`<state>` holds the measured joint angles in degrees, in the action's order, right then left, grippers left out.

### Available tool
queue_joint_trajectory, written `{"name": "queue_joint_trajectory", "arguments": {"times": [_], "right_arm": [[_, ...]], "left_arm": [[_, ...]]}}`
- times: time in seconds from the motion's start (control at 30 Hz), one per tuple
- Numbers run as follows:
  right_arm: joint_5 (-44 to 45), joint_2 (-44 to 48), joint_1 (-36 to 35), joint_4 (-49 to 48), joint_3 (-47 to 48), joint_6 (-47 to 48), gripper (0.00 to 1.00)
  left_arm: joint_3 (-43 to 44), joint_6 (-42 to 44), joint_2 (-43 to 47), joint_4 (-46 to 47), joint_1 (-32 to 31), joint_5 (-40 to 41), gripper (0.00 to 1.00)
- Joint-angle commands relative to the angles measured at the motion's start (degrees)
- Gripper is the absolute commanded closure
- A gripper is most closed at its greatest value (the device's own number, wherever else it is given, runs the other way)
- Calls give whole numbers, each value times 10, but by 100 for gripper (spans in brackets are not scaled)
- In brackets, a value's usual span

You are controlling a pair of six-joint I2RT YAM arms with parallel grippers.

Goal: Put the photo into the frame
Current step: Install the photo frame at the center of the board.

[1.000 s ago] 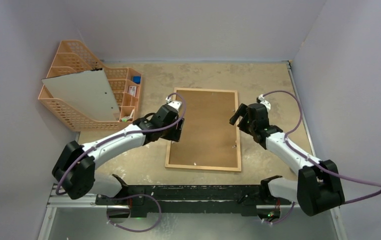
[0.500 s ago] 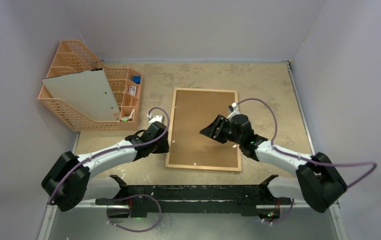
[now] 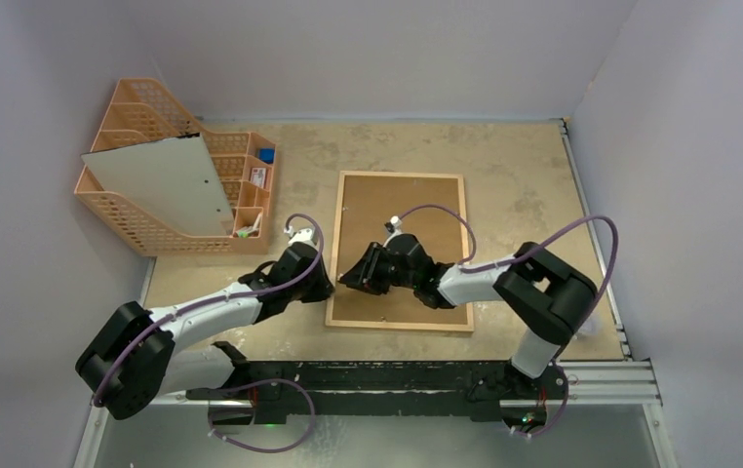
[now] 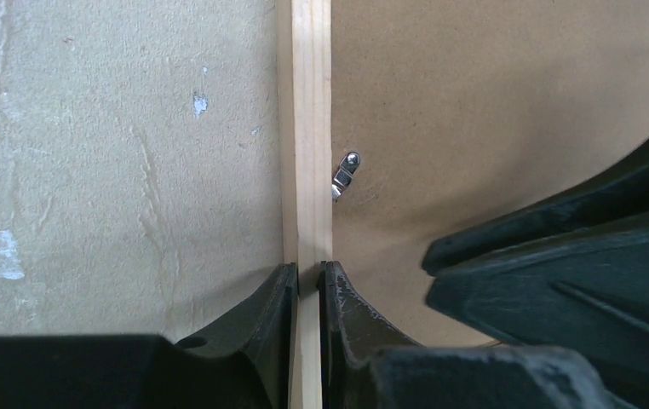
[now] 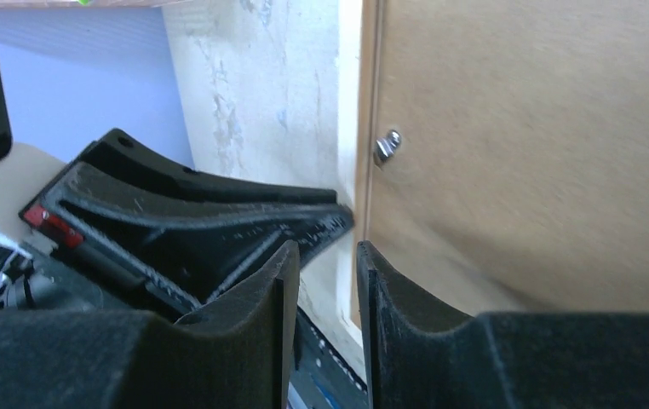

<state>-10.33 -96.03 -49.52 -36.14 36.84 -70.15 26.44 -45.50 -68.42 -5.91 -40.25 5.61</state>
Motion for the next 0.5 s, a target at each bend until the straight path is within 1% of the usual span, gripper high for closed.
{"name": "queue_joint_trajectory", "arguments": {"times": [0.0, 0.07, 0.2, 0.33, 0.47], "right_arm": [[45, -36, -18, -4, 53, -27, 66], [63, -53, -23, 18, 73, -28, 64], [102, -67, -31, 62, 102, -27, 62], [115, -81, -33, 90, 109, -37, 61], [107, -106, -34, 106, 120, -44, 61]], "left_arm": [[-15, -4, -10, -1, -3, -28, 96], [-15, -3, -10, -2, -3, -28, 100], [-11, 2, -14, -13, -3, -24, 100], [-12, 2, -19, -12, -3, -23, 100], [-12, 2, -24, -13, -3, -21, 100]]}}
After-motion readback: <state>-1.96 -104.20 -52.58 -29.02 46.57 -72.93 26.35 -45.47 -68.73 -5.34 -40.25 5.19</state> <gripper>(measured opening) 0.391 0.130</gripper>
